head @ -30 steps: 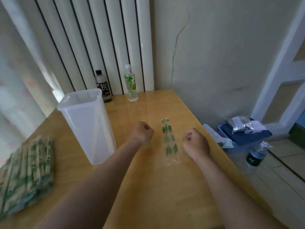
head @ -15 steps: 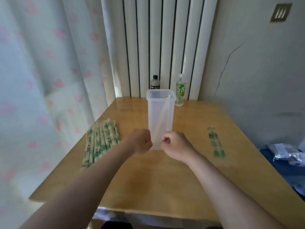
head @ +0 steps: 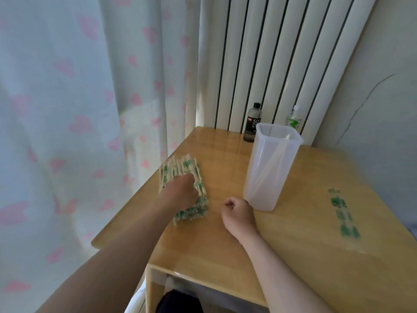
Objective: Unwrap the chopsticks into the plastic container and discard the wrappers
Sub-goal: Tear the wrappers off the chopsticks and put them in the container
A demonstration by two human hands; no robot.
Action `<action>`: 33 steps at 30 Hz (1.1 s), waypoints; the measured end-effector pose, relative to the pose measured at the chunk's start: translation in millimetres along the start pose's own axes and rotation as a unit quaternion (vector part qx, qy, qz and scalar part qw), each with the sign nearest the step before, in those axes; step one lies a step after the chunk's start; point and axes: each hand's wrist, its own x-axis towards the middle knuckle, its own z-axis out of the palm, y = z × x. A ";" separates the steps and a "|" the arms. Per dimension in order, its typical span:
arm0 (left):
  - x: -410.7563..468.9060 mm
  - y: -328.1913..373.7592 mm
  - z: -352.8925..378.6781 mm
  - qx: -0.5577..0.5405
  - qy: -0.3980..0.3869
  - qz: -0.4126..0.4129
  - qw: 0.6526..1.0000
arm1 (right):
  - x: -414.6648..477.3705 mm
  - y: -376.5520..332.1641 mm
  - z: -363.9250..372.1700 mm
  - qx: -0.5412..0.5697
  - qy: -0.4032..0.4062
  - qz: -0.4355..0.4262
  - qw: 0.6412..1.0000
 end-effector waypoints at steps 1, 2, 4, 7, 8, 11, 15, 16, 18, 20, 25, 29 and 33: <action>2.3 -0.4 1.1 -0.008 0.000 -0.008 1.000 | 0.4 0.1 0.1 0.001 0.002 0.002 1.000; 4.8 -0.6 2.8 -0.014 0.002 -0.013 1.000 | 0.9 0.4 0.4 0.008 0.005 0.001 1.000; 9.5 0.8 5.3 -0.010 0.001 -0.016 1.000 | 2.0 2.1 1.5 0.011 0.010 0.000 1.000; 12.9 5.4 8.5 0.007 -0.027 -0.033 0.999 | 2.3 5.0 2.0 0.004 0.006 -0.005 1.000; 13.3 7.3 8.8 0.007 -0.038 -0.040 0.998 | 2.9 5.8 2.0 0.006 0.004 -0.008 1.000; 14.6 11.3 5.1 -0.031 -0.052 -0.066 0.996 | 3.1 6.5 0.2 0.006 -0.003 -0.012 1.000; 13.7 14.2 -5.3 -0.123 -0.036 -0.118 0.985 | 4.6 7.3 -0.7 0.007 0.001 -0.015 1.000; 12.7 14.8 -8.1 -0.154 -0.032 -0.134 0.978 | 5.0 7.1 -0.6 0.011 0.000 -0.014 1.000; 10.7 16.0 -13.9 -0.241 -0.032 -0.160 0.957 | 5.5 7.1 -0.5 0.017 -0.003 -0.010 1.000; 7.5 18.5 -19.0 -0.351 -0.039 -0.179 0.918 | 5.1 7.4 -0.7 0.024 -0.008 -0.007 1.000; -6.9 29.1 -40.2 -0.526 -0.020 -0.140 0.839 | 2.9 5.6 -4.1 0.042 -0.023 -0.001 0.999; -14.4 42.6 -62.6 -0.585 -0.026 -0.121 0.802 | -3.3 -6.2 -12.7 0.090 -0.038 0.011 0.995; -20.9 59.8 -82.6 -0.625 -0.079 -0.035 0.776 | -4.4 -30.7 -28.6 0.117 0.000 -0.053 0.992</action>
